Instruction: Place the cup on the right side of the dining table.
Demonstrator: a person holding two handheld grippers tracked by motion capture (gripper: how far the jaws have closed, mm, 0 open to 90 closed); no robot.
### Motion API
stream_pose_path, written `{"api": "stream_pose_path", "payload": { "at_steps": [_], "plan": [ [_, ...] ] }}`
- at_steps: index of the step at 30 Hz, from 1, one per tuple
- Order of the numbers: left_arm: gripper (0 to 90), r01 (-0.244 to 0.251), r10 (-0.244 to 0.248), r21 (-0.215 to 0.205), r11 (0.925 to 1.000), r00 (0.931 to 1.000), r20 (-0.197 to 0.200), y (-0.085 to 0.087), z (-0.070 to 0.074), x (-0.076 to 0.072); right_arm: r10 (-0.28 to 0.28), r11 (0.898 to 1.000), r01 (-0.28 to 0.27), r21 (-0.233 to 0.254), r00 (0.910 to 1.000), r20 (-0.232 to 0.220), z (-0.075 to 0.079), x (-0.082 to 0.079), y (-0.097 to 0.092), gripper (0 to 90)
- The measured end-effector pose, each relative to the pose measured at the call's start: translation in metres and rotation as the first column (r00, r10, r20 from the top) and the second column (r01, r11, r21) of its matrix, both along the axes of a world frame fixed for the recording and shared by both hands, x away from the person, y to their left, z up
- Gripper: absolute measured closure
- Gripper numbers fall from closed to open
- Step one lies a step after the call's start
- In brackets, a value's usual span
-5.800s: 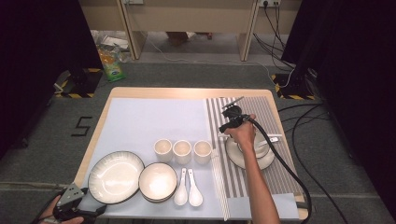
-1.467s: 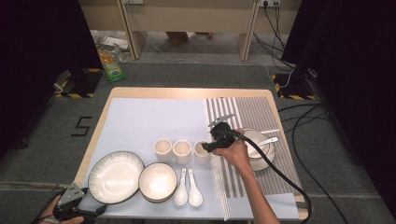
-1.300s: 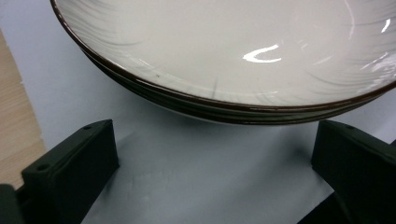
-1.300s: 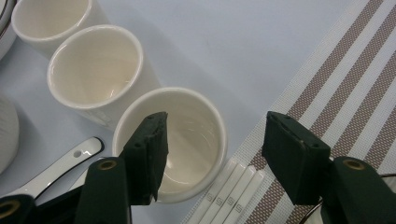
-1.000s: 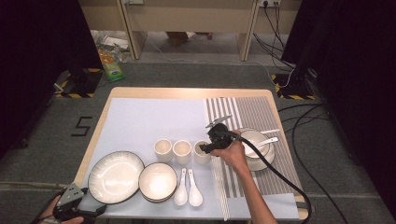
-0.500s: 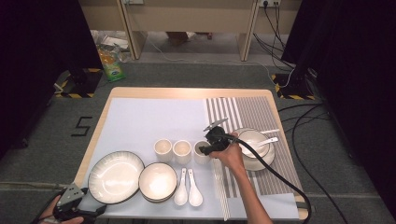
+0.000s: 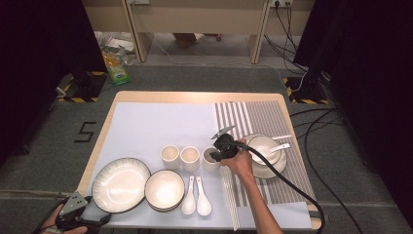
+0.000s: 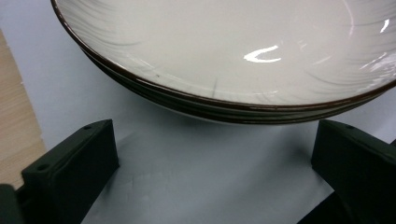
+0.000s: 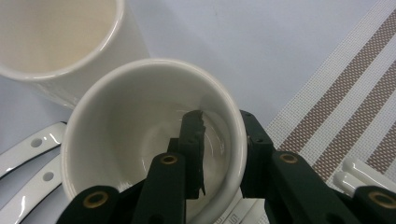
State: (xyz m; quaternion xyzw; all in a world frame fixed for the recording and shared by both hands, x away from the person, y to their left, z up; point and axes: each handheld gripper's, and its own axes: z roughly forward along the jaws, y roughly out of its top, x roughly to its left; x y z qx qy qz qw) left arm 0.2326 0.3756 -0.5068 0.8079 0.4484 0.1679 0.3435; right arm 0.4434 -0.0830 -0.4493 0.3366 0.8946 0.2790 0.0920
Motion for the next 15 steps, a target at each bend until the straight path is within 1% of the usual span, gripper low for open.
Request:
{"api": "stream_pose_path", "payload": {
  "at_steps": [2,3,4,5,6,7,9,10,14,15],
  "plan": [
    [0.0,-0.004,0.004,0.0,1.0,1.0,0.006,0.0,0.0,0.0,0.011,1.0,-0.01,-0.009,0.9999,0.013,0.001,-0.001,0.0,75.8],
    [0.0,0.001,-0.001,0.002,1.0,1.0,-0.002,0.0,0.0,0.0,0.013,1.0,-0.013,-0.009,0.9998,0.015,0.001,-0.002,-0.001,76.2],
    [0.0,-0.002,0.002,0.002,1.0,1.0,0.004,0.0,0.0,0.0,0.021,1.0,-0.021,-0.006,0.9995,0.024,0.002,-0.002,-0.003,76.6],
    [0.0,-0.002,0.002,0.002,1.0,1.0,0.004,0.0,0.0,0.0,0.021,1.0,-0.021,-0.006,0.9995,0.024,0.002,-0.002,-0.003,76.6],
    [0.0,-0.003,0.003,0.0,1.0,1.0,0.009,0.0,-0.001,0.0,0.024,1.0,-0.024,0.002,0.999,0.037,0.002,-0.004,-0.004,77.1],
    [0.0,-0.001,0.001,-0.001,1.0,1.0,0.003,0.0,0.0,0.0,0.031,1.0,-0.031,0.004,0.9987,0.041,0.002,-0.005,-0.005,77.1],
    [0.0,0.001,-0.001,0.002,1.0,1.0,-0.001,0.0,0.0,0.0,0.021,0.999,-0.022,0.024,0.999,0.038,0.001,-0.005,-0.008,77.2],
    [0.0,-0.004,0.004,0.0,1.0,0.9999,0.012,0.0,-0.001,0.0,0.017,0.999,-0.018,0.034,0.9993,0.034,0.001,-0.005,-0.01,77.3],
    [0.0,0.001,-0.001,0.003,1.0,1.0,-0.002,0.0,0.0,0.0,0.022,0.999,-0.024,0.037,0.9985,0.05,0.002,-0.006,-0.013,78.3],
    [0.0,-0.001,0.001,0.0,1.0,1.0,0.001,0.0,0.0,0.0,0.018,0.999,-0.02,0.043,0.9983,0.055,0.002,-0.007,-0.014,79.0]
  ]
}}
